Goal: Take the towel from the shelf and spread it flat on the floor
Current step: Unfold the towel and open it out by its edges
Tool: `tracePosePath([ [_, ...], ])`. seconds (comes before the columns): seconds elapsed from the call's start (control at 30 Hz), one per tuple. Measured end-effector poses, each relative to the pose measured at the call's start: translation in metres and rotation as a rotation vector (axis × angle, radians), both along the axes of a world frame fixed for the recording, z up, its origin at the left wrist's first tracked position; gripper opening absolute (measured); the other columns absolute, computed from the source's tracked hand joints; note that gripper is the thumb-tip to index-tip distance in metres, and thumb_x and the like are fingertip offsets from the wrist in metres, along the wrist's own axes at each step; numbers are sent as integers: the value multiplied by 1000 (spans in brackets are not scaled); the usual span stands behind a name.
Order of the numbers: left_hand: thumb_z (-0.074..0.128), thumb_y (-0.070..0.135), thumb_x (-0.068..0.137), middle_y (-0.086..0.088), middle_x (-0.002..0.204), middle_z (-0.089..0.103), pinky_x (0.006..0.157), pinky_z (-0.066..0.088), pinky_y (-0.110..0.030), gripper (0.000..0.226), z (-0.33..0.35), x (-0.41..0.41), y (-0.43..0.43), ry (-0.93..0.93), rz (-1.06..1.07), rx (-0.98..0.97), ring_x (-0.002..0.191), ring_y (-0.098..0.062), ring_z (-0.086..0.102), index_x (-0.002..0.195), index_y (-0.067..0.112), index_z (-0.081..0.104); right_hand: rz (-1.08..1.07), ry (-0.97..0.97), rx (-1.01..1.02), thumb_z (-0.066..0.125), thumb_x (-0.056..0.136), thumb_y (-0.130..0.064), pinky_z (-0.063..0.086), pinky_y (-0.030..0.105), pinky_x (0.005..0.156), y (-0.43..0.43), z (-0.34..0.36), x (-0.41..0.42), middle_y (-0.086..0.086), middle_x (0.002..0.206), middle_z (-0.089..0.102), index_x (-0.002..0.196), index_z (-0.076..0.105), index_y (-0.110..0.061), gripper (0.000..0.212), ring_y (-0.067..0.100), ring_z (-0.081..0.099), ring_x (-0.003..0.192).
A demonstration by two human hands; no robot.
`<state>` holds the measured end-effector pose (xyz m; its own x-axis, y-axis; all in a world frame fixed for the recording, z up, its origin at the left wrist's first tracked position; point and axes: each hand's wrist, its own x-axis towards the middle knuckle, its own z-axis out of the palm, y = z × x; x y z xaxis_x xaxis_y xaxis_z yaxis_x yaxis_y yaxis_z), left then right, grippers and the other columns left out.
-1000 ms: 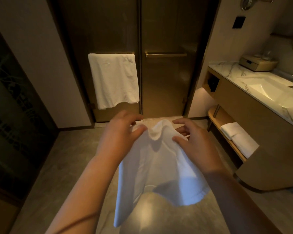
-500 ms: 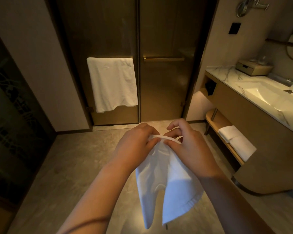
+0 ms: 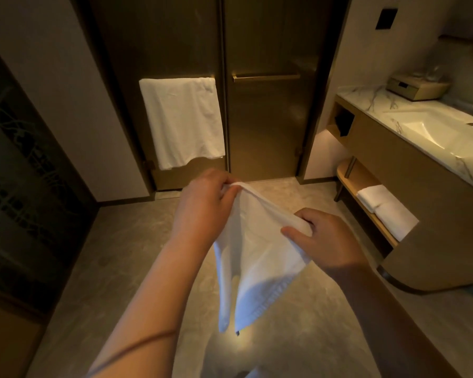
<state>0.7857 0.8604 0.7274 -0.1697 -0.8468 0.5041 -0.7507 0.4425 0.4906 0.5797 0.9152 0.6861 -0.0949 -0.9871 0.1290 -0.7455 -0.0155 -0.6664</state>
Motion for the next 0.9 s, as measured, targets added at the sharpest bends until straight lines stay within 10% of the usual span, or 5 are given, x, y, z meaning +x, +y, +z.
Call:
tracePosePath([
  [0.57,65,40,81,13,98,62,71,34,-9,13,-27,-22,16,-2,-195,164,86,1,50,91,33,69,-34,-129,-141,66,82,-48,35,12,59,-13,6,25,-28,75,60,94,69,-37,16,-8,57,74],
  [0.9,69,35,80,15,94,67,72,41,-18,14,-45,-20,19,79,-114,270,76,2,52,93,29,72,294,-451,180,64,83,-3,43,1,59,-8,16,7,-36,86,66,87,66,-46,44,-14,61,83],
])
